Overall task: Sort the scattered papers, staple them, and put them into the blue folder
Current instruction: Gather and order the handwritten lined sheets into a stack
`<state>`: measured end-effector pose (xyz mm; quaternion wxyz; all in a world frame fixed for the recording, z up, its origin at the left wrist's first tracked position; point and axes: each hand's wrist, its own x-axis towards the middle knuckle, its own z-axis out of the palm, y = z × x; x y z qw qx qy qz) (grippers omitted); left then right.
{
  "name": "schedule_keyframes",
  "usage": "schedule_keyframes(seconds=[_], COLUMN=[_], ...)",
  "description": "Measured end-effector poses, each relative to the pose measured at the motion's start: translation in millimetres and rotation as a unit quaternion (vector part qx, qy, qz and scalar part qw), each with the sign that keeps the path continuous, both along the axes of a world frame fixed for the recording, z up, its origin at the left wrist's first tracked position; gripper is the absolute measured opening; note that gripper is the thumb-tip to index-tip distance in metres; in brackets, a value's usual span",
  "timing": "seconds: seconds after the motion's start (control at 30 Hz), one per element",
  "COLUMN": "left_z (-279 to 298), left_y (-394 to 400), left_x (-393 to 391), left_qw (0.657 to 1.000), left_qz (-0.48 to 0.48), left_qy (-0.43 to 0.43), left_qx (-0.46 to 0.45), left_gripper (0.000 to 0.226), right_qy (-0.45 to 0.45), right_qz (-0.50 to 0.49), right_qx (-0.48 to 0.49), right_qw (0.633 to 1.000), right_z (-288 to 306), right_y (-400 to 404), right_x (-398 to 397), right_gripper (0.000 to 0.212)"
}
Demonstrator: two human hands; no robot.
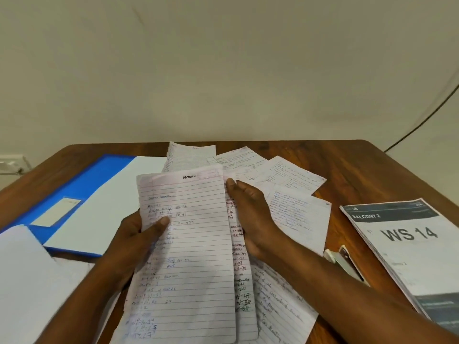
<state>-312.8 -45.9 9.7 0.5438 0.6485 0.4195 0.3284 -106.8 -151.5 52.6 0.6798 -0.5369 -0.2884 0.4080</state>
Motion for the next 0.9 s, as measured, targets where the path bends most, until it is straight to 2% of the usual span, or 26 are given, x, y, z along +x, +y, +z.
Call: schedule_keyframes(seconds=[0.13, 0.37, 0.5, 0.7, 0.8, 0.9], left_z=[-2, -2, -3, 1, -1, -2], left_y=[-1, -5, -6, -11, -10, -8], left_x=[4, 9, 11, 13, 13, 15], left_qw=[1.000, 1.000, 0.999, 0.999, 0.998, 0.997], left_qz=[0.005, 0.009, 0.011, 0.021, 0.035, 0.054], left_qy=[0.007, 0.004, 0.002, 0.009, 0.014, 0.002], left_qx=[0.015, 0.015, 0.032, 0.034, 0.042, 0.053], left_gripper=[0.018, 0.035, 0.036, 0.066, 0.061, 0.044], right_qy=[-0.001, -0.031, -0.036, -0.045, -0.074, -0.143], right_qz=[-0.003, -0.028, -0.044, -0.025, 0.000, -0.001], right_qx=[0.000, -0.008, -0.005, 0.016, 0.030, 0.010], right_qw=[1.000, 0.999, 0.998, 0.999, 0.997, 0.990], right_z=[-1, 0, -1, -3, -5, -10], right_y=[1, -1, 0, 1, 1, 2], right_x=[-1, -4, -4, -4, -3, -1], right_gripper=[0.032, 0.033, 0.036, 0.026, 0.017, 0.024])
